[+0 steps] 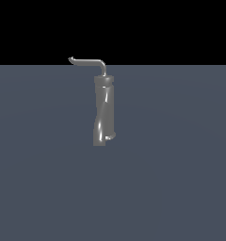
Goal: Turn on the faucet by rotating a designated handle.
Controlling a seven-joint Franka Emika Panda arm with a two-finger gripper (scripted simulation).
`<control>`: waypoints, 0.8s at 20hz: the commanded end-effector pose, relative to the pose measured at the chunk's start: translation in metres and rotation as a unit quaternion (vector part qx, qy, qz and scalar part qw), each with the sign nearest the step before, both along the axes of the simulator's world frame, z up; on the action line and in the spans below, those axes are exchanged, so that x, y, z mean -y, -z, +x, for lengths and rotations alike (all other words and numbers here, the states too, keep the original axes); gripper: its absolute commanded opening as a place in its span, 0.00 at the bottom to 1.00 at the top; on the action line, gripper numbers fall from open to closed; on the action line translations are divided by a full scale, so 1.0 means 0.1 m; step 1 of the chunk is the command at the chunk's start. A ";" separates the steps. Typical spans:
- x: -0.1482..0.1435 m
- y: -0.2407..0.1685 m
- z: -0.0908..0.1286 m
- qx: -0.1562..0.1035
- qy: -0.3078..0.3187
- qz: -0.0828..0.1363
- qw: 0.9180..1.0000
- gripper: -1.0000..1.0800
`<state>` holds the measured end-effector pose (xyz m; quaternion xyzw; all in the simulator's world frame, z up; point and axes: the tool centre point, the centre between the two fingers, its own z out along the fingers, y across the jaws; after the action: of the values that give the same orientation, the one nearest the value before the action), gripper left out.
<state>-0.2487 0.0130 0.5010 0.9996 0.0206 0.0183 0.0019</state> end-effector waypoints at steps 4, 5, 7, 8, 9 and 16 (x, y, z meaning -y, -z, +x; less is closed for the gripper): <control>-0.02 -0.02 0.01 0.002 -0.004 0.001 1.000 0.00; -0.04 -0.03 0.01 0.004 -0.007 0.001 1.000 0.00; -0.08 -0.07 0.02 0.009 -0.015 0.002 1.000 0.00; -0.10 -0.08 0.03 0.011 -0.018 0.002 1.000 0.00; -0.11 -0.09 0.03 0.012 -0.020 0.002 1.000 0.00; -0.12 -0.09 0.05 0.012 -0.017 0.004 1.000 0.00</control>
<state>-0.2447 0.0246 0.5101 0.9988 0.0394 0.0307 -0.0010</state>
